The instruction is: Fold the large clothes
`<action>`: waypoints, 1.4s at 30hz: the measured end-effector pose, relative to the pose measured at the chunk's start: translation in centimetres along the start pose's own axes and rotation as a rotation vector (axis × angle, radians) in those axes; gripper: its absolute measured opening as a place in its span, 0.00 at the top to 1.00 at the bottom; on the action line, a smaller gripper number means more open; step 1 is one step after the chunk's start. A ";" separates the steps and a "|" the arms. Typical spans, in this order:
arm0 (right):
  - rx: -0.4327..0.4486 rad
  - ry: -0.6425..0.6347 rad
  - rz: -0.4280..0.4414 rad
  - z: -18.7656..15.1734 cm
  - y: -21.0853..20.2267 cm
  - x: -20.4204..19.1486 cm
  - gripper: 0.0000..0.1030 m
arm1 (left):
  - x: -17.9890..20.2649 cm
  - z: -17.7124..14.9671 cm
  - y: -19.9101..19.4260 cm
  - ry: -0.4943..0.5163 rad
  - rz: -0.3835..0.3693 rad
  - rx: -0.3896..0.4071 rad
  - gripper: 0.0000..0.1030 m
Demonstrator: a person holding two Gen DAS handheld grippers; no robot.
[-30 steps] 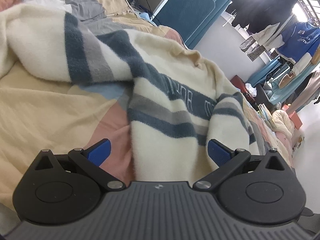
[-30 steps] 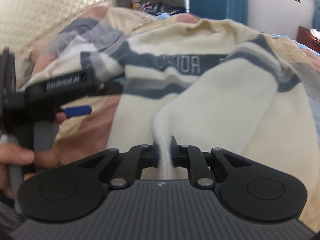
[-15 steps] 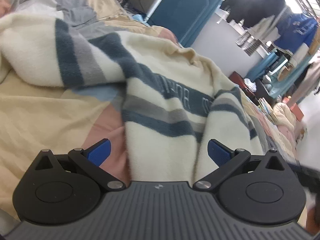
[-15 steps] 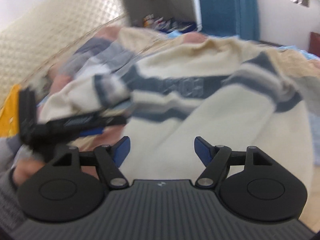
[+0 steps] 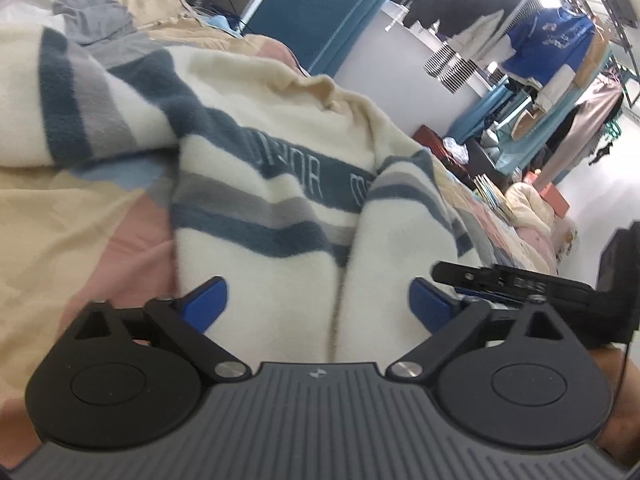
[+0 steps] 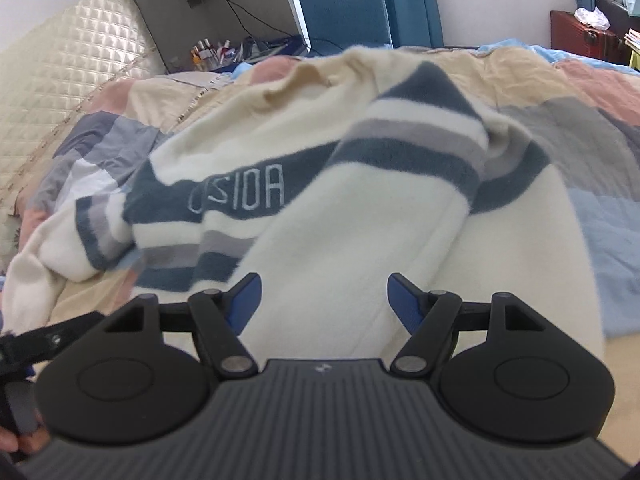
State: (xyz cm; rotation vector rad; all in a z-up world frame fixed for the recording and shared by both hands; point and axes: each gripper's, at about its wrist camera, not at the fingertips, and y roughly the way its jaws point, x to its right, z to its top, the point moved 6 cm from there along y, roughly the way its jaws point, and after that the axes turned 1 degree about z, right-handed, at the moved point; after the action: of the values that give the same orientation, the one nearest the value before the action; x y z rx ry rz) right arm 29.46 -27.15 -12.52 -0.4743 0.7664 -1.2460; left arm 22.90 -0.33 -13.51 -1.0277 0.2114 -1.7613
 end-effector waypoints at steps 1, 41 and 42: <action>0.000 -0.016 -0.011 -0.1 0.3 0.0 0.38 | 0.1 -0.2 0.3 0.009 -0.004 -0.007 0.13; 0.033 -0.027 -0.047 -2.6 -1.4 -1.6 0.53 | -11.6 4.2 -8.7 -0.260 0.432 0.232 0.36; 0.029 -0.018 -0.047 -2.7 -1.3 -1.5 0.53 | -12.5 4.6 -9.7 -0.279 0.455 0.253 0.36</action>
State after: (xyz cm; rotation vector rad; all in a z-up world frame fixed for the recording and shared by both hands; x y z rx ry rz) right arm 26.41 -25.89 -13.01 -0.4818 0.7248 -1.2931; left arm 20.71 15.89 -11.81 -0.9402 0.0388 -1.1866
